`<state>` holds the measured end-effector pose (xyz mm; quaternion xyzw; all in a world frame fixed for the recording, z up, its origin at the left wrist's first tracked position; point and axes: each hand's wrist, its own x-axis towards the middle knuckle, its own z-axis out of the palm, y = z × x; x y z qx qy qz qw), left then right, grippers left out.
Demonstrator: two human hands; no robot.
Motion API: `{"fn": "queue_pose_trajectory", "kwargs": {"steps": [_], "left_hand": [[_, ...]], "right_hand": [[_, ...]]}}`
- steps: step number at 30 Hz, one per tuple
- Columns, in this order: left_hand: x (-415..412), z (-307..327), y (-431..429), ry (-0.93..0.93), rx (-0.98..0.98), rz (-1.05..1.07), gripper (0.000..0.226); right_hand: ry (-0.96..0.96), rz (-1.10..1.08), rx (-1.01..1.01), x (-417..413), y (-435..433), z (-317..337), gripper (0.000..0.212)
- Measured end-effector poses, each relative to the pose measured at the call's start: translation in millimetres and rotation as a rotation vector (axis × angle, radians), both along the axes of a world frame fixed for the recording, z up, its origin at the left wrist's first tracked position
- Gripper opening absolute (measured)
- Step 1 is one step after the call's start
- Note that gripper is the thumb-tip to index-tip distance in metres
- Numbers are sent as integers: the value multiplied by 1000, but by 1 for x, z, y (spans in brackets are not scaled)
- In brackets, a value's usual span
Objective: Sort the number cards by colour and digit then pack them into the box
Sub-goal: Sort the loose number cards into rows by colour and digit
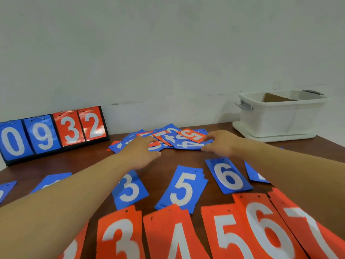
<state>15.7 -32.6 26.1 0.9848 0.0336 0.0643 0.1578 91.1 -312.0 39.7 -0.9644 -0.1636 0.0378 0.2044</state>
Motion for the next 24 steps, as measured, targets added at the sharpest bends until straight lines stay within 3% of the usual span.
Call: {"fn": "queue_pose_trajectory", "kwargs": {"steps": [4, 11, 18, 21, 24], "left_hand": [[60, -19, 7, 13, 28, 19, 61], [136, -38, -22, 5, 68, -116, 56], [195, -39, -38, 82, 57, -91, 54], [203, -37, -41, 144, -41, -86, 40], [208, -35, -43, 136, -99, -83, 24]], "right_hand": [[-1, -31, -101, 64, 18, -10, 60], [-11, -126, -193, 127, 44, -31, 46], [16, -225, 20, 142, 33, -39, 50], [18, -279, 114, 153, 14, -39, 23], [52, -367, 296, 154, 1, -39, 17]]}}
